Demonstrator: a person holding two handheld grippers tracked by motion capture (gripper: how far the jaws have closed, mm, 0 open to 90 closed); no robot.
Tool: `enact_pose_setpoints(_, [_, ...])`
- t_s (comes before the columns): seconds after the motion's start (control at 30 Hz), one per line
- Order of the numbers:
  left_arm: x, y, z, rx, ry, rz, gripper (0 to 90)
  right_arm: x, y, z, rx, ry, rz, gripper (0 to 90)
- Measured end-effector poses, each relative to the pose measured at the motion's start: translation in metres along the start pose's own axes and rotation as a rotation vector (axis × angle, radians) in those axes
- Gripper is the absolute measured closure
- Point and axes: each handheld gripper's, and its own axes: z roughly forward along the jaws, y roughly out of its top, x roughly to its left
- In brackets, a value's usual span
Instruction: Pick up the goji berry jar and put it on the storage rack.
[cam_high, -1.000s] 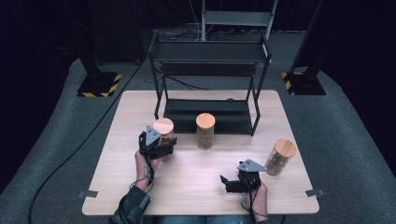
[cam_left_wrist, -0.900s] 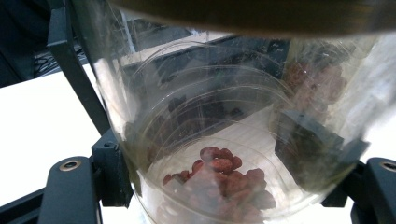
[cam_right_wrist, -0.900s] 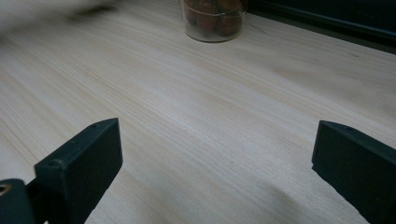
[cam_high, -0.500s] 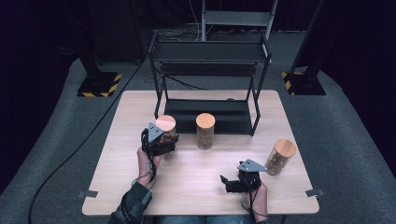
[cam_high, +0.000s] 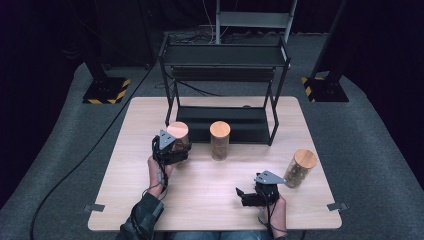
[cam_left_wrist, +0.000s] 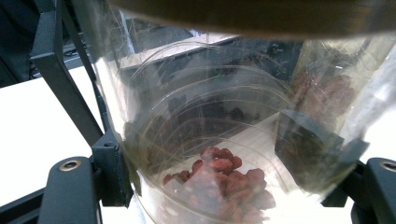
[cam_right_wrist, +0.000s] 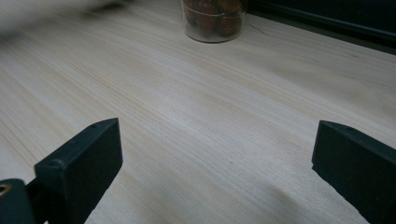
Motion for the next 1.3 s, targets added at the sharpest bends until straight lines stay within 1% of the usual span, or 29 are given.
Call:
enact_pose_setpoints(0.33, [0.000,0.004,0.004,0.004,0.002,0.010,24.6,0.000,0.000,0.000,-0.003,0.000,0.001,0.9])
enact_pose_setpoints(0.43, [0.000,0.005,0.005,-0.001,0.001,0.005,24.6,0.000,0.000,0.000,-0.004,0.000,0.000,0.9])
enact_pose_setpoints(0.67, [0.000,0.009,0.009,-0.001,-0.001,0.008,24.5,0.000,0.000,0.000,-0.006,-0.001,0.001,0.9])
enact_pose_setpoints(0.7, [0.000,0.010,0.010,-0.007,-0.001,0.003,24.6,0.000,0.000,0.000,-0.005,-0.002,0.000,0.9])
enact_pose_setpoints(1.3, [0.002,0.013,0.020,-0.002,-0.003,0.001,24.6,0.001,0.000,0.000,-0.005,-0.011,-0.004,1.0])
